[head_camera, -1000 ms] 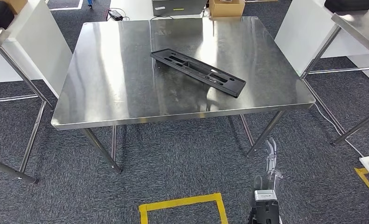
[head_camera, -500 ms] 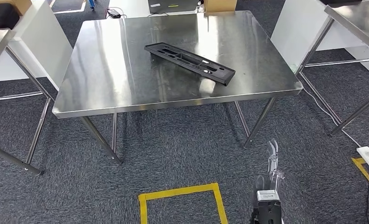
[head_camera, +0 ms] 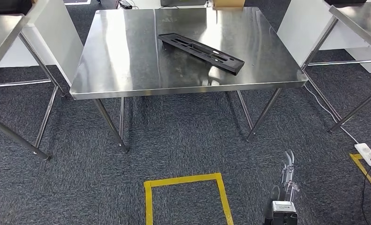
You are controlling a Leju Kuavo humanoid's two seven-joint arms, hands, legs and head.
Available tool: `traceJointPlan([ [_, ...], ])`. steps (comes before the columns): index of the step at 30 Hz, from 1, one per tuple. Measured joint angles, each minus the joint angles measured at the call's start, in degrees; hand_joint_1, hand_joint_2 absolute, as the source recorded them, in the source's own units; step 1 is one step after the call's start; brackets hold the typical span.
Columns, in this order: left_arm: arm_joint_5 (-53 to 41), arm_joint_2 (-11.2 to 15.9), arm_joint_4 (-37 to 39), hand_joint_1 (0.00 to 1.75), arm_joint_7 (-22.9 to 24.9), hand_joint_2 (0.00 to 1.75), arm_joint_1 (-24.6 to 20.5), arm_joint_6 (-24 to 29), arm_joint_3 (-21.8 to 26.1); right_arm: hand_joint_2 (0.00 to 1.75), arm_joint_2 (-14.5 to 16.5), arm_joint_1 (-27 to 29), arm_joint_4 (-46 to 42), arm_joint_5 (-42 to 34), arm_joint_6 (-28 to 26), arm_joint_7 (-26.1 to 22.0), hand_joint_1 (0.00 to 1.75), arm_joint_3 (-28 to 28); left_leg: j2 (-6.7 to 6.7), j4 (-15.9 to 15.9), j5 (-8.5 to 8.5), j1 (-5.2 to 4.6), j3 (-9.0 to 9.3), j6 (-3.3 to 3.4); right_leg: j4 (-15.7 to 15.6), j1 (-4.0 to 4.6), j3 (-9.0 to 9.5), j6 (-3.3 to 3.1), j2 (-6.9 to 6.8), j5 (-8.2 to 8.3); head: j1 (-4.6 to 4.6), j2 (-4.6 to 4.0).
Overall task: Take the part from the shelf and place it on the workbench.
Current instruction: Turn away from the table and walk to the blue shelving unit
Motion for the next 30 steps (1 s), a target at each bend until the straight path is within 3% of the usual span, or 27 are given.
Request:
traceJointPlan([
  [1, -0.03, -0.01, 0.01, 0.0, 0.01, 0.0, -0.02, 0.05, 0.0, 0.0, 0.07, 0.13, -0.03, 0.0, 0.29, -0.07, 0.0, -0.34, 0.07, 0.06, 0.74, -0.07, -0.85, -0.06, 1.39, 0.01, 0.64, 0.57, 0.05, 0.29, -0.01, 0.0],
  [2, -0.04, -0.03, 0.01, 0.0, 0.01, 0.0, -0.04, 0.13, 0.0, 0.0, 0.12, 0.21, -0.05, 0.05, 0.51, -0.09, 0.0, -0.63, 0.13, 0.13, 1.46, -0.1, -1.67, -0.18, 0.73, 0.03, 2.25, 1.23, 0.09, 1.54, 0.01, 0.0],
  [3, -0.05, -0.06, 0.02, 0.0, 0.01, 0.0, -0.06, 0.22, 0.0, 0.0, 0.17, 0.27, -0.07, 0.1, 0.73, -0.11, 0.0, -0.85, 0.16, 0.2, 2.15, -0.12, -2.41, -0.34, -1.88, 0.02, 4.79, 1.71, 0.12, 2.97, 0.01, 0.0],
  [4, -0.06, -0.08, 0.02, 0.0, 0.02, 0.0, -0.08, 0.31, 0.0, 0.0, 0.21, 0.32, -0.11, 0.15, 0.9, -0.12, 0.0, -1.03, 0.15, 0.28, 2.81, -0.16, -2.99, -0.58, -6.15, 0.04, 8.08, 1.8, 0.17, 3.68, 0.01, 0.0],
  [6, -0.13, -0.1, 0.02, 0.0, 0.05, 0.0, -0.12, 0.47, 0.0, 0.0, 0.33, 0.44, -0.28, 0.17, 1.22, -0.17, 0.0, -1.31, 0.11, 0.28, 4.07, -0.32, -3.68, -1.23, -15.01, 0.46, 13.73, 0.98, 0.31, 2.89, -0.04, 0.0],
  [8, -0.31, -0.11, 0.02, 0.0, 0.18, 0.0, -0.14, 0.57, 0.0, 0.0, 0.38, 0.5, -0.42, 0.05, 1.43, -0.29, 0.0, -1.63, 0.12, -0.04, 5.3, -0.38, -3.83, -1.91, -18.53, 0.96, 15.17, -0.08, 0.37, 2.08, -0.13, 0.0],
  [10, -0.49, -0.02, 0.02, 0.0, 0.34, 0.0, -0.06, 0.64, 0.01, 0.0, 0.35, 0.52, -0.46, -0.14, 1.61, -0.37, 0.0, -1.95, 0.07, 0.08, 5.05, -0.1, -4.25, -2.53, -18.34, 0.42, 14.1, -1.17, 0.22, 3.06, -0.22, 0.0],
  [11, -0.55, 0.02, 0.03, 0.0, 0.41, 0.0, -0.02, 0.67, 0.01, 0.0, 0.34, 0.57, -0.46, -0.23, 1.7, -0.36, 0.0, -2.05, 0.01, 1.2, 3.17, 0.05, -4.7, -2.8, -18.34, 0.16, 13.49, -1.88, 0.1, 3.73, -0.27, 0.0],
  [13, -0.6, 0.07, 0.06, 0.0, 0.46, 0.0, 0.01, 0.72, 0.01, 0.0, 0.34, 0.71, -0.46, -0.36, 1.87, -0.36, 0.0, -2.18, -0.16, 6.71, -3.15, 0.21, -5.98, -3.2, -18.29, 0.08, 12.06, -2.9, -0.19, 5.11, -0.33, 0.0],
  [14, -0.6, 0.08, 0.08, 0.0, 0.46, 0.0, -0.01, 0.72, 0.01, 0.0, 0.34, 0.79, -0.46, -0.43, 1.97, -0.36, 0.0, -2.23, -0.21, 10.49, -5.92, 0.25, -6.58, -3.39, -18.19, 0.21, 11.28, -3.18, -0.28, 5.76, -0.34, 0.0],
  [15, -0.6, 0.09, 0.08, 0.0, 0.45, 0.0, -0.01, 0.72, 0.02, 0.0, 0.34, 0.87, -0.46, -0.48, 2.1, -0.36, 0.0, -2.27, -0.25, 13.81, -7.22, 0.29, -6.88, -3.57, -17.97, 0.33, 10.48, -3.18, -0.36, 6.34, -0.33, 0.0],
  [16, -0.6, 0.1, 0.08, 0.0, 0.42, 0.0, -0.01, 0.72, 0.02, 0.0, 0.34, 0.95, -0.46, -0.52, 2.23, -0.36, 0.0, -2.29, -0.25, 15.75, -7.05, 0.35, -6.55, -3.69, -17.6, 0.41, 9.59, -3.08, -0.42, 6.84, -0.34, 0.0],
  [17, -0.6, 0.1, 0.08, 0.0, 0.38, 0.0, -0.01, 0.73, 0.02, 0.0, 0.34, 1.03, -0.46, -0.56, 2.34, -0.36, 0.0, -2.32, -0.23, 15.89, -5.8, 0.42, -5.38, -3.75, -17.09, 0.43, 8.67, -2.88, -0.45, 7.23, -0.34, 0.0],
  [19, -0.6, 0.09, 0.08, 0.0, 0.29, 0.0, -0.04, 0.84, 0.02, 0.0, 0.34, 1.07, -0.45, -0.67, 2.43, -0.36, 0.0, -2.34, -0.22, 10.71, -3.25, 0.54, -0.66, -3.56, -15.81, 0.38, 6.88, -2.44, -0.47, 7.71, -0.35, 0.0],
  [21, -0.66, 0.1, 0.08, 0.0, 0.28, 0.0, -0.16, 0.99, 0.03, 0.0, 0.33, 0.77, -0.44, -0.81, 2.44, -0.36, 0.0, -2.39, -0.29, 3.71, -3.56, 0.36, 3.99, -3.1, -14.73, 0.52, 5.54, -1.76, -0.56, 8.14, -0.31, 0.0],
  [22, -0.75, 0.11, 0.08, 0.0, 0.32, 0.0, -0.22, 1.05, 0.03, 0.0, 0.31, 0.46, -0.43, -0.86, 2.44, -0.36, 0.0, -2.41, -0.35, 1.61, -4.2, 0.16, 5.12, -2.82, -14.47, 0.53, 5.1, -1.32, -0.62, 8.49, -0.29, 0.0],
  [24, -0.93, 0.08, 0.08, 0.0, 0.45, 0.0, -0.31, 1.14, 0.03, 0.0, 0.26, -0.25, -0.38, -0.97, 2.44, -0.32, 0.0, -2.43, -0.35, 0.29, -4.13, -0.09, 4.95, -2.2, -14.41, 0.66, 4.46, -0.34, -0.71, 9.36, -0.26, 0.0],
  [26, -1.08, -0.01, 0.08, 0.0, 0.6, 0.0, -0.44, 1.2, 0.02, 0.0, 0.09, -0.71, -0.31, -1.06, 2.39, -0.28, 0.0, -2.52, -0.11, -0.73, -3.05, 0.07, 4.2, -1.17, -13.21, 0.71, 3.25, -0.03, -0.5, 8.33, -0.19, 0.0],
  [28, -1.16, -0.06, 0.07, 0.0, 0.71, 0.0, -0.54, 1.22, 0.02, 0.0, -0.15, -0.88, -0.2, -1.12, 2.33, -0.24, 0.0, -2.63, 0.1, -1.22, -1.69, 0.19, 3.14, -0.41, -8.37, 0.53, 1.3, -0.53, -0.12, 4.14, 0.03, 0.0],
  [30, -1.2, -0.09, 0.07, 0.0, 0.75, 0.0, -0.55, 1.22, 0.02, 0.0, -0.26, -0.9, -0.07, -1.2, 2.29, -0.19, 0.0, -2.78, 0.18, -1.2, -0.46, 0.15, 1.54, -0.35, -1.56, 0.36, -0.31, -0.6, 0.06, 0.38, 0.16, 0.0],
])
